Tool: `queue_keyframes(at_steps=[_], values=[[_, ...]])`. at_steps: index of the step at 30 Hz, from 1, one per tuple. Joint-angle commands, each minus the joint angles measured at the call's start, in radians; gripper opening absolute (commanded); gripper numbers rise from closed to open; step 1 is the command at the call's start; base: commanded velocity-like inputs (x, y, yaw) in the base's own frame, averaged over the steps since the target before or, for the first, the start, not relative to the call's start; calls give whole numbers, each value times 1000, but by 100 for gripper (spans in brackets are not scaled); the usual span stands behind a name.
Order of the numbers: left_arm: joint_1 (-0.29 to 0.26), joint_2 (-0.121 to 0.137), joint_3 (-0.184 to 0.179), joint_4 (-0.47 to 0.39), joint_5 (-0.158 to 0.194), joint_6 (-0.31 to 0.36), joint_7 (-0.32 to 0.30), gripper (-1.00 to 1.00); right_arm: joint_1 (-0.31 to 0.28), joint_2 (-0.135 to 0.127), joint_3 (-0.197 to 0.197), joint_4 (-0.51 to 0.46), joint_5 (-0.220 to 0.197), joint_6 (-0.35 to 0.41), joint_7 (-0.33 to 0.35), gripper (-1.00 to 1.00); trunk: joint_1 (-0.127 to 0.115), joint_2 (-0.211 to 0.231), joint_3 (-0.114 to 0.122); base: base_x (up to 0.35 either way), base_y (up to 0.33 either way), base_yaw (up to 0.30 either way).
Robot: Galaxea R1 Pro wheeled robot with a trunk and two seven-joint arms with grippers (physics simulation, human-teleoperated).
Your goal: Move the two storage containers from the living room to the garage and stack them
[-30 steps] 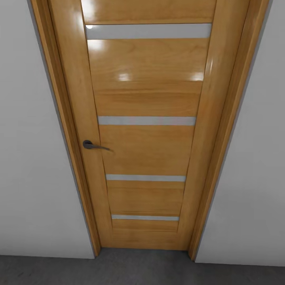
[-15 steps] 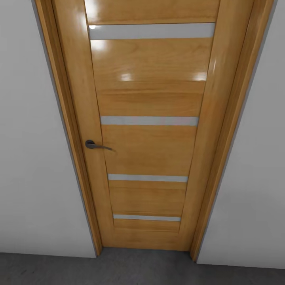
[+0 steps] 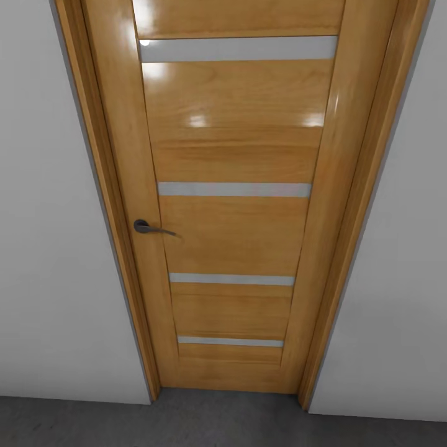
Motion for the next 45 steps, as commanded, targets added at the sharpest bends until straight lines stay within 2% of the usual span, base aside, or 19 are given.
queue_keyframes(at_steps=[1,24,27,29,30,31,32,33,34,35,38,39,42,44,45], values=[[0,0,0,0,9,-2,1,100,0,0,8,0,1,-2,0,100,0,0,-1,0,0,0],[0,0,0,0,9,-2,2,100,0,0,9,-3,4,1,-3,100,0,0,-1,0,0,0],[0,0,0,0,9,-2,2,100,0,-4,9,-50,9,7,-6,100,0,0,-1,0,0,0],[0,0,1,0,9,-2,2,100,0,-7,8,-139,9,13,-3,100,0,0,-1,0,0,0],[0,-1,1,0,9,-2,2,100,0,-5,6,-248,9,37,-3,100,0,0,-1,0,0,0],[0,-1,1,0,9,-2,2,100,0,-5,5,-277,9,49,-3,100,0,0,-1,0,0,0],[0,-1,2,0,9,-2,2,100,0,-4,4,-372,9,96,-3,100,0,0,-1,0,0,0],[0,-1,2,0,9,-2,2,100,0,-3,4,-408,9,114,-3,100,0,0,-1,0,0,0],[0,0,1,0,9,-2,2,100,0,-1,4,-483,9,153,-3,100,0,0,-1,0,0,0],[0,-1,1,0,9,-2,2,100,0,5,4,-638,9,237,-3,100,0,0,-1,0,0,0],[0,-1,1,0,9,-2,2,100,-2,13,4,-794,6,333,-2,100,0,0,-1,0,0,0],[0,-1,0,0,9,-2,2,100,-16,25,4,-938,-1,441,2,100,0,0,-1,0,0,0],[0,-1,0,0,8,-2,1,100,-45,46,4,-1055,-4,556,3,100,0,0,-1,0,0,0],[0,-1,0,0,8,-2,0,100,-82,68,4,-1123,-5,639,3,100,0,0,-1,0,0,0],[0,-1,0,0,7,-2,0,100,-115,87,4,-1153,-5,689,2,100,0,0,-1,0,0,0]])
